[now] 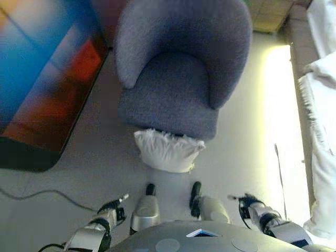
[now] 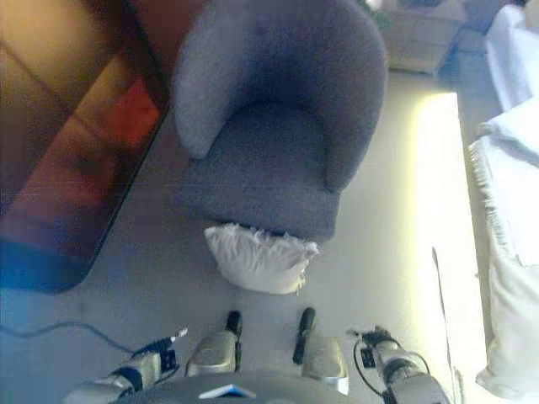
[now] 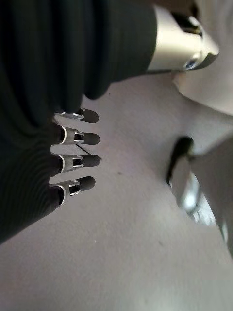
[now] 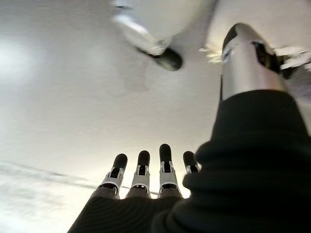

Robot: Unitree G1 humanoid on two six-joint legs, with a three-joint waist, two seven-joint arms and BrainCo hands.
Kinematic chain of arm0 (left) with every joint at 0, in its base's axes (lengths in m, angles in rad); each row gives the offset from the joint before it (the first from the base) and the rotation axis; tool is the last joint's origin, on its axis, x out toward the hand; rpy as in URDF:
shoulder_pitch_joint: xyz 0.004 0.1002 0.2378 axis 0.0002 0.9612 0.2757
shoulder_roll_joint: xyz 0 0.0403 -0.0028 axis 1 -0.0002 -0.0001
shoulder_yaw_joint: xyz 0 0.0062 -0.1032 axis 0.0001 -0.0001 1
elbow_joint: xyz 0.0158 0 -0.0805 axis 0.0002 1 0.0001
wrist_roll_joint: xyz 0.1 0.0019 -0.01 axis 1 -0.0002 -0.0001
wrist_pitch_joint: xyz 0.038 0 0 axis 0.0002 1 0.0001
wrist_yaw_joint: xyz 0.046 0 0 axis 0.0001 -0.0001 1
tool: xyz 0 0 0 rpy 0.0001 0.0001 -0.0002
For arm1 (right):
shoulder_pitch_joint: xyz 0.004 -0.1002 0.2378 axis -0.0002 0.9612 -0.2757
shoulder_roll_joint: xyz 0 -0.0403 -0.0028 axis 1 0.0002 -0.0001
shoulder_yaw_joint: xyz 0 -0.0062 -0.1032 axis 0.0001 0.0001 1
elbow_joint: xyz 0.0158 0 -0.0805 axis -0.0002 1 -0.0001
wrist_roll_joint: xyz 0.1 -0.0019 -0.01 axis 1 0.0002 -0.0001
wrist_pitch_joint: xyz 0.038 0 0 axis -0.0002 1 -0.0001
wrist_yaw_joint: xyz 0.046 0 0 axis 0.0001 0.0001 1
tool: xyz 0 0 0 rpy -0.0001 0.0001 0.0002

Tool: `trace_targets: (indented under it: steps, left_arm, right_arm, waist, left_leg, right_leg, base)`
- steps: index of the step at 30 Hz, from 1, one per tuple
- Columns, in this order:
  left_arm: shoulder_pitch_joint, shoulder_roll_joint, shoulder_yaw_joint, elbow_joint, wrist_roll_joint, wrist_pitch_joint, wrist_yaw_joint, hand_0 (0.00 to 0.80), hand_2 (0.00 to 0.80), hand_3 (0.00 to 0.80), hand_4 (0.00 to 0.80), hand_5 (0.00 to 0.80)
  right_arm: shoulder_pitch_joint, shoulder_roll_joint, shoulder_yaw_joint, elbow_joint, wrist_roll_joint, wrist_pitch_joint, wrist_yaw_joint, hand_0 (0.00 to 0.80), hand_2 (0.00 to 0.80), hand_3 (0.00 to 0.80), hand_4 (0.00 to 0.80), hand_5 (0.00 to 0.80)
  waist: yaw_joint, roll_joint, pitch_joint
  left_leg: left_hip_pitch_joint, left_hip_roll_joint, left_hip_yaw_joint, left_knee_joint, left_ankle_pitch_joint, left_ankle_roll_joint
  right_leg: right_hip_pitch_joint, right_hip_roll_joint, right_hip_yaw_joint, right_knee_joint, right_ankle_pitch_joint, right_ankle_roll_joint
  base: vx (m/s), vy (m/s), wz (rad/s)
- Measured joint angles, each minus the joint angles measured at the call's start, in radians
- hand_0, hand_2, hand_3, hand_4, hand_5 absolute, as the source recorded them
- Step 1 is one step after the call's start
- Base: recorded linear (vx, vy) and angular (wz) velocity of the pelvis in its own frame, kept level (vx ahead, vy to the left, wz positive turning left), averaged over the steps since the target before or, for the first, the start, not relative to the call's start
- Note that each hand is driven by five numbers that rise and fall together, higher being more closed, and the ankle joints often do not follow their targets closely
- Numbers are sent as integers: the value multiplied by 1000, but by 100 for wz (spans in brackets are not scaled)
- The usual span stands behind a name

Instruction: Pick up the cushion and take it to the sofa

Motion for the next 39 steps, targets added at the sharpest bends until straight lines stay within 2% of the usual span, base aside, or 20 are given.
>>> trace_targets:
  steps: [3, 6, 9, 11, 14, 21, 28, 34, 39]
  left_arm:
    - [-78, 10, -10, -42, -45, -56, 50, 0, 0, 0, 0, 0]
    - [-151, 26, -19, -101, -58, -95, 91, 0, 0, 0, 0, 0]
    - [-212, 29, -66, -148, -59, -132, 118, 0, 0, 0, 0, 0]
    - [-257, 31, -80, -158, -58, -155, 129, 0, 0, 0, 0, 0]
    - [-313, 32, -121, -197, -58, -190, 145, 0, 0, 0, 0, 0]
    - [-414, 51, -204, -224, -52, -304, 167, 0, 0, 0, 0, 0]
    - [-550, 90, -272, -234, -25, -340, 174, 0, 0, 0, 0, 0]
    - [-613, 110, -277, -234, -17, -378, 180, 0, 0, 0, 0, 0]
    - [-666, 151, -279, -229, -17, -397, 219, 0, 0, 0, 0, 0]
  right_arm:
    - [-105, 0, 27, -32, 32, -51, -68, 0, 0, 0, 0, 0]
    - [-185, -11, 30, -79, 55, -99, -124, 0, 0, 0, 0, 0]
    - [-253, -31, 30, -126, 65, -134, -173, 0, 0, 0, 0, 0]
    - [-298, -42, 33, -149, 65, -135, -197, 0, 0, 0, 0, 0]
    - [-349, -48, 36, -163, 67, -133, -227, 0, 0, 0, 0, 0]
    - [-419, -71, 65, -162, 83, -136, -250, 0, 0, 0, 0, 0]
    - [-557, -116, 109, -162, 81, -160, -254, 0, 0, 0, 0, 0]
    - [-658, -137, 152, -153, 81, -183, -254, 0, 0, 0, 0, 0]
    - [-701, -164, 175, -131, 81, -221, -250, 0, 0, 0, 0, 0]
  waist:
    - [-2, 10, 62]
    - [-7, 10, 160]
    - [-15, -1, 212]
    - [-33, -8, 263]
    - [-33, -13, 290]
    - [-37, -16, 299]
    - [-67, -23, 304]
    - [-84, -23, 306]
    - [-85, -23, 306]
  left_leg:
    - [-121, -10, -6, 36, 8, 4]
    - [-203, -6, -10, 67, 12, 3]
    - [-292, -11, -9, 98, 26, 22]
    - [-336, -14, -9, 136, 20, 14]
    - [-396, -18, -7, 173, 15, -6]
    - [-504, -30, 2, 205, 12, -5]
    - [-730, -31, 5, 352, -24, 7]
    - [-916, -22, 10, 519, -71, 16]
    - [-1058, -22, 11, 609, -80, 18]
  right_leg:
    - [-135, -16, 1, 87, -14, -17]
    - [-223, -28, -3, 158, -35, -36]
    - [-317, -42, -5, 200, -44, -43]
    - [-360, -52, -4, 245, -56, -39]
    - [-415, -54, 3, 267, -52, -37]
    - [-518, -68, 15, 280, -45, -30]
    - [-722, -68, 54, 370, -44, -28]
    - [-893, -66, 84, 480, -54, -24]
    - [-1035, -67, 107, 557, -59, -31]
  base:
    - [-182, -26, 12]
    - [-142, 32, 24]
    - [-128, 119, 13]
    - [-35, 119, 8]
    - [-22, 113, 2]
    - [-34, 70, 2]
    - [-24, 48, 0]
    - [17, 30, -9]
    - [-9, 21, 1]
